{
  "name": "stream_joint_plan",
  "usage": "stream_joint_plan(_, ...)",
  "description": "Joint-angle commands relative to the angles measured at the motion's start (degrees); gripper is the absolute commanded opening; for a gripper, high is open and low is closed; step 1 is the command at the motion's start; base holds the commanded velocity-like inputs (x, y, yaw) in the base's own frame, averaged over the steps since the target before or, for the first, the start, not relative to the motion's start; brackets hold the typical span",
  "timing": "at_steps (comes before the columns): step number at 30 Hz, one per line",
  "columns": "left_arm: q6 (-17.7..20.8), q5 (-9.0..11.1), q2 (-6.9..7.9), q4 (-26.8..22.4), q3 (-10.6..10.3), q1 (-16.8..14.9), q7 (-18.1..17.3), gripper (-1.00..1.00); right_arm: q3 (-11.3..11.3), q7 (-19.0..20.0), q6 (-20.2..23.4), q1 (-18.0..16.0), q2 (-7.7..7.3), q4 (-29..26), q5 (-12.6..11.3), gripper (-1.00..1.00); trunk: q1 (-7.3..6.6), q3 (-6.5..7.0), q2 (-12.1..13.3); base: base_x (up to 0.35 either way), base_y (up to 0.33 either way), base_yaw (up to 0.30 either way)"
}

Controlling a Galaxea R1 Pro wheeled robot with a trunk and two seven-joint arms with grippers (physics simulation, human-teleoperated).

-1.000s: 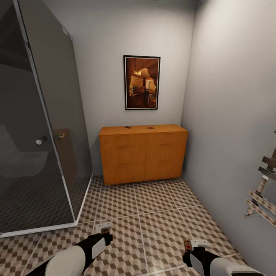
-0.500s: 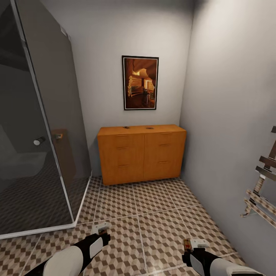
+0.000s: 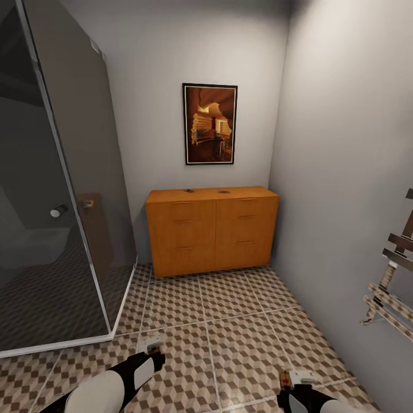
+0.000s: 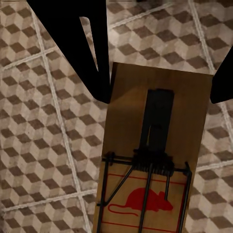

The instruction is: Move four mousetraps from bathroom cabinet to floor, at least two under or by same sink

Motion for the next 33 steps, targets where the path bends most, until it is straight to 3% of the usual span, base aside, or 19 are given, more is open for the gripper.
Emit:
stream_joint_plan(1,0.29,-0.68,-0.03,-0.03,0.36,0.23,0.24,-1.00,0.08,0.00,-0.11,0.07,-0.02,0.07,-0.34,-1.00,0.00,-0.06,-0.03,0.000,0.000,0.000)
stream_joint_plan(8,0.52,-0.91,-0.05,-0.03,0.30,1.77,0.69,-1.00,0.08,-0.30,-2.61,1.14,0.14,0.10,-0.03,-1.00,0.00,-0.01,-0.03,0.000,0.000,-0.089)
stream_joint_plan(11,0.56,-1.02,-0.08,-0.01,0.22,2.05,2.27,-1.00,0.08,-0.33,-3.06,1.41,0.01,0.11,-0.04,-1.00,0.00,0.06,-0.03,0.000,0.000,-0.225)
stream_joint_plan(21,0.56,-1.39,-0.47,0.04,-0.06,2.84,2.41,-1.00,0.08,-0.02,-3.15,1.86,-0.27,0.13,-0.19,-1.00,0.00,0.11,-0.03,0.000,0.000,-0.250)
stream_joint_plan(24,0.56,-2.25,-0.64,0.04,-0.09,2.97,2.38,-1.00,0.08,0.04,-3.05,1.89,-0.33,0.14,-0.24,-1.00,0.00,0.11,-0.03,0.000,0.000,-0.264)
stream_joint_plan(28,0.86,-5.25,-0.76,0.04,-0.10,3.11,2.38,-1.00,0.06,0.11,-2.99,1.90,-0.45,0.14,-0.43,-1.00,0.00,0.11,-0.03,0.000,0.000,-0.286)
stream_joint_plan(33,2.39,-6.14,-0.94,0.04,-0.10,3.27,2.43,-1.00,0.00,0.15,-2.98,2.33,-0.64,0.14,-0.96,-1.00,0.00,0.11,-0.03,0.000,0.000,-0.293)
